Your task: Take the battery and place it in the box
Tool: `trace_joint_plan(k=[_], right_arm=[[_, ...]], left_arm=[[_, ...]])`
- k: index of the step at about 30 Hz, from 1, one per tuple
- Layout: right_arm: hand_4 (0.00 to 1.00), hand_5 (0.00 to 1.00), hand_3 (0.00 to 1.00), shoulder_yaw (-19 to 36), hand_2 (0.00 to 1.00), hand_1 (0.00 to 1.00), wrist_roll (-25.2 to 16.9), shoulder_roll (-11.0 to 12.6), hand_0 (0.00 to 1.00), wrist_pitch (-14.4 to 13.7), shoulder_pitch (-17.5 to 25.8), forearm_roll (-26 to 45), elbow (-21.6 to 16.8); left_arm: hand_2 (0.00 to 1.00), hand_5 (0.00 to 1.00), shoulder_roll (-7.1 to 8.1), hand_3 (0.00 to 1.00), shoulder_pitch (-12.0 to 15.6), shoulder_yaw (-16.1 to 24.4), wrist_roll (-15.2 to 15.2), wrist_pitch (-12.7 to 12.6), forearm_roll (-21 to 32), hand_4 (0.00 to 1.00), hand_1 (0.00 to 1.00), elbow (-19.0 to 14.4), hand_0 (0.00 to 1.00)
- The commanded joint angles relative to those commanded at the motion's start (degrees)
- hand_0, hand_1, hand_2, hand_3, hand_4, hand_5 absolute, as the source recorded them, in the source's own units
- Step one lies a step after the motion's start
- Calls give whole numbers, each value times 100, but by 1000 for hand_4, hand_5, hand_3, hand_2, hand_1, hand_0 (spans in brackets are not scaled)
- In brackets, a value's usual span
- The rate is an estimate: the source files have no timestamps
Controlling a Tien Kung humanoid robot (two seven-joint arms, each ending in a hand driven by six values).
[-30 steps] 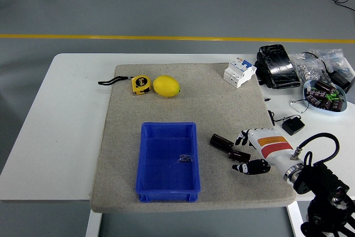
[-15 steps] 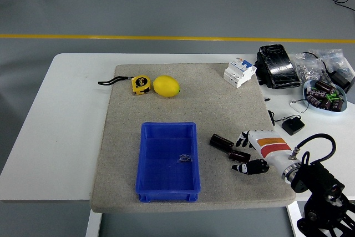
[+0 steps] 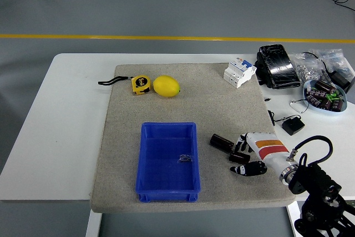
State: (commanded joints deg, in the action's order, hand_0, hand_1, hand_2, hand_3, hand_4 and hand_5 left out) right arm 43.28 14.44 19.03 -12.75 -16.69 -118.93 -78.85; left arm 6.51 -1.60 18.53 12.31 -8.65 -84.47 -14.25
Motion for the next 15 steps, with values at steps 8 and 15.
trace_joint_plan(k=[8, 15], right_arm=[[915, 336, 491, -55, 480, 406, 12, 1, 256, -69, -74, 133, 134], [889, 333, 488, -128, 475, 405, -3, -12, 247, -157, -114, 156, 198]], left_arm=[[736, 678, 2, 674, 5, -4, -19, 20, 1, 700, 696, -2, 725], [736, 677, 1, 675, 6, 2, -24, 39, -13, 700, 695, -6, 724]])
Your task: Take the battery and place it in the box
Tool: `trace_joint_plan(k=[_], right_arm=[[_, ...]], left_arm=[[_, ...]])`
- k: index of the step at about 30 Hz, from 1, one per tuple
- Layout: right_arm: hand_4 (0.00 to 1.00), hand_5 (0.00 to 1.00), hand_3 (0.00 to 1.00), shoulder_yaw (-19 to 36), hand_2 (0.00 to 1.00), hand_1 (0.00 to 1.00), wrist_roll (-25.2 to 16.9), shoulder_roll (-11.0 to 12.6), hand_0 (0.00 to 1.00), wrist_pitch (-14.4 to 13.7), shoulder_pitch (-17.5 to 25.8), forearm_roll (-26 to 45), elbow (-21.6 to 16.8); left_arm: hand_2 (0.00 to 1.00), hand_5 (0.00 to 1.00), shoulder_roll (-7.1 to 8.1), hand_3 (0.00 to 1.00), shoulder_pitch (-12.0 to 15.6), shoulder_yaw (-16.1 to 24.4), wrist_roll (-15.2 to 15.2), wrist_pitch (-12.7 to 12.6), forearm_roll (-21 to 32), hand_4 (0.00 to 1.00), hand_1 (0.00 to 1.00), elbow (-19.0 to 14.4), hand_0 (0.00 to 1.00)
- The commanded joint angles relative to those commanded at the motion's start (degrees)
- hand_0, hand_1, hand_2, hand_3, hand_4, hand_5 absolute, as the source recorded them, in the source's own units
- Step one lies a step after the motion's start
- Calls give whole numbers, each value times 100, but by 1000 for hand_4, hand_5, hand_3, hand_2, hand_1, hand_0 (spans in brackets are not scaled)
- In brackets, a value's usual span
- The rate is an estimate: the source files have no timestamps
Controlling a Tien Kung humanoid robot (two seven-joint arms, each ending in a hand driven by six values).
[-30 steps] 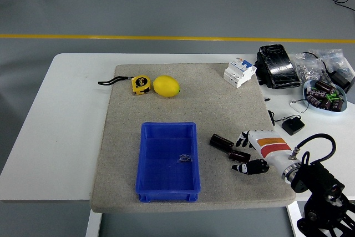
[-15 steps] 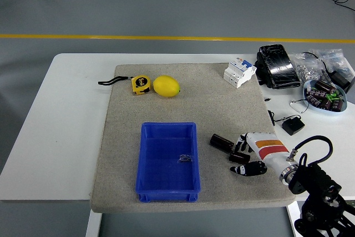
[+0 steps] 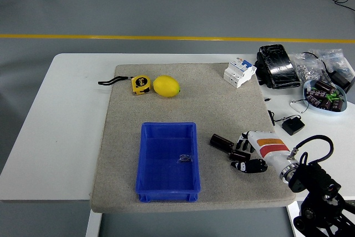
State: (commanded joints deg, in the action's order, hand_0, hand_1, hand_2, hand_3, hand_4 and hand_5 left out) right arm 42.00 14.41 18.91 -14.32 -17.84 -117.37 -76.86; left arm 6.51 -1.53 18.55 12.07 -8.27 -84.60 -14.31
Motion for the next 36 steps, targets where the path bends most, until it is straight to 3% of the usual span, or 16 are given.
trace_joint_plan(k=[2, 7, 8, 36], right_arm=[[843, 326, 486, -13, 469, 391, -2, -1, 232, -31, -2, 2, 17], [843, 326, 486, -42, 469, 391, 0, -3, 232, -80, -8, -7, 64], [802, 298, 483, -45, 457, 369, 1, -3, 216, -89, -7, -11, 65], [801, 283, 483, 48, 444, 340, 1, 84, 172, -138, -17, -76, -106]], left_arm=[[736, 677, -2, 677, 3, 0, -2, 1, 2, 700, 695, -1, 725], [736, 677, -6, 677, 6, 10, 0, 15, -17, 700, 695, -6, 725], [737, 676, -5, 677, 6, 11, -1, 19, -21, 700, 698, -7, 725], [739, 673, 0, 674, -29, 3, 2, 13, -44, 700, 697, -7, 725]])
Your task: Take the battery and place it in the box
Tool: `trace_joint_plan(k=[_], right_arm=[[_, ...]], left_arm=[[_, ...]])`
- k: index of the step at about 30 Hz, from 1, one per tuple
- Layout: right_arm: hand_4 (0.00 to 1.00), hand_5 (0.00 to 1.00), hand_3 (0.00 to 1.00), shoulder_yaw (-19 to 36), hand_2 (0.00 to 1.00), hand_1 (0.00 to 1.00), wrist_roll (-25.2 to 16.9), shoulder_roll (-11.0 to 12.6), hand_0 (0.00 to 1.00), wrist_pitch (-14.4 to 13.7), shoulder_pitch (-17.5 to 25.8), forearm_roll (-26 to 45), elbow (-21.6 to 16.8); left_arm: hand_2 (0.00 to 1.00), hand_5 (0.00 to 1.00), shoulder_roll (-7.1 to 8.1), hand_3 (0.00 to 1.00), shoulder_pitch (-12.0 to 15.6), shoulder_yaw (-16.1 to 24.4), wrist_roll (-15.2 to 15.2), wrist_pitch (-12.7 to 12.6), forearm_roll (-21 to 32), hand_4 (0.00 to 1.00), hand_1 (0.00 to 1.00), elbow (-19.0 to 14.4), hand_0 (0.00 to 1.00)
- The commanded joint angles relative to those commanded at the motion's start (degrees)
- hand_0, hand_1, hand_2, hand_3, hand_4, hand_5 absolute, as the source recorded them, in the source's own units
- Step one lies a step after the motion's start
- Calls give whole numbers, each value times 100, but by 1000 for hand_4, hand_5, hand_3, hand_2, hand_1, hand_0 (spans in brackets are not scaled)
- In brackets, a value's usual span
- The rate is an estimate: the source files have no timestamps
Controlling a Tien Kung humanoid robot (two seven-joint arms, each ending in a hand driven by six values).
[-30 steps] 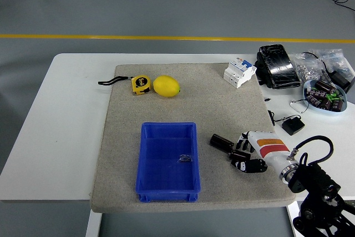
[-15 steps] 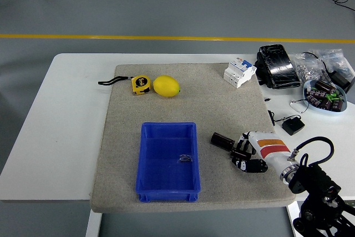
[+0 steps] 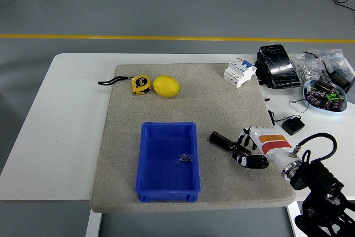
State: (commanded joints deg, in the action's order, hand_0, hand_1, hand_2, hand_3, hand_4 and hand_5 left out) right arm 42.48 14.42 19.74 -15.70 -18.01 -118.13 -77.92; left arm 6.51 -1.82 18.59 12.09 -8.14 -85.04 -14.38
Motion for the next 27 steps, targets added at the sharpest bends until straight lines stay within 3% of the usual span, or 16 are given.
trace_joint_plan(k=[27], right_arm=[[818, 271, 487, 174, 439, 333, 33, 55, 165, -3, -1, -87, -302]], left_arm=[[738, 672, 7, 676, 6, 25, 27, -28, -36, 702, 697, 10, 726]])
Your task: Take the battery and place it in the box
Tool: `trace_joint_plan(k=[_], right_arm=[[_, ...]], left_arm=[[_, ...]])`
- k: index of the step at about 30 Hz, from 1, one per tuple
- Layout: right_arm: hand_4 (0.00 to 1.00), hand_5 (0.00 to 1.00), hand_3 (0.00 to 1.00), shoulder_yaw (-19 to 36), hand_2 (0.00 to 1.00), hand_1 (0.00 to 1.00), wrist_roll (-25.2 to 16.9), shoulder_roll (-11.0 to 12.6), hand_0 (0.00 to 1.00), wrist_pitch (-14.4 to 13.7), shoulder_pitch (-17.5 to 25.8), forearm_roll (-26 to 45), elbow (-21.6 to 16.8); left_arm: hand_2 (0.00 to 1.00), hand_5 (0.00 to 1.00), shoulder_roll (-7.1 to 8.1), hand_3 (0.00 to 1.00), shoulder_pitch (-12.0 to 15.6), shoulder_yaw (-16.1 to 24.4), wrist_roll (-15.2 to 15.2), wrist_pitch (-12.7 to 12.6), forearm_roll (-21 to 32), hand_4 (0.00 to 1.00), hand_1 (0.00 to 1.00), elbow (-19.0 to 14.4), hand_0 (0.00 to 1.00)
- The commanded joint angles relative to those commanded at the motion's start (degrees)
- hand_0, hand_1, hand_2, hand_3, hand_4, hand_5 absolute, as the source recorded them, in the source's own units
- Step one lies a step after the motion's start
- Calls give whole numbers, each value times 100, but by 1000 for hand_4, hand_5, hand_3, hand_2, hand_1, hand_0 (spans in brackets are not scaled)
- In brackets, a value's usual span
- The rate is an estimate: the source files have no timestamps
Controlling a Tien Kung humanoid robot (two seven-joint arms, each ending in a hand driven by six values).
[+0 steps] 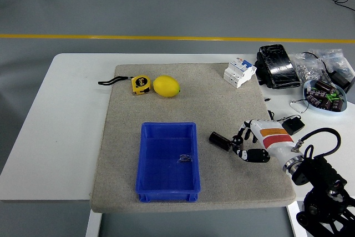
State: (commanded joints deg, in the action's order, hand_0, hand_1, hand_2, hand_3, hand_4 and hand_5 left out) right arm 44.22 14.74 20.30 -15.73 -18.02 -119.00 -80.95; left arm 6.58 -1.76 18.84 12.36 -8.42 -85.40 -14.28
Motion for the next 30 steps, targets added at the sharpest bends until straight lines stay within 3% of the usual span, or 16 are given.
trace_joint_plan(k=[16, 22, 30], right_arm=[[820, 279, 486, 29, 439, 332, 152, 75, 162, 100, -131, -288, -1066], [818, 286, 486, -289, 439, 331, 191, -89, 157, 127, -328, -261, -1254], [819, 291, 487, -776, 439, 330, 204, -394, 157, 133, -598, -150, -1226]], left_arm=[[737, 670, 18, 678, 16, 2, 15, -21, 1, 701, 696, 11, 725], [737, 672, 31, 677, 26, 3, 24, -18, 4, 702, 695, 13, 725], [735, 674, 57, 678, 29, 21, 38, 13, -30, 703, 694, 10, 725]])
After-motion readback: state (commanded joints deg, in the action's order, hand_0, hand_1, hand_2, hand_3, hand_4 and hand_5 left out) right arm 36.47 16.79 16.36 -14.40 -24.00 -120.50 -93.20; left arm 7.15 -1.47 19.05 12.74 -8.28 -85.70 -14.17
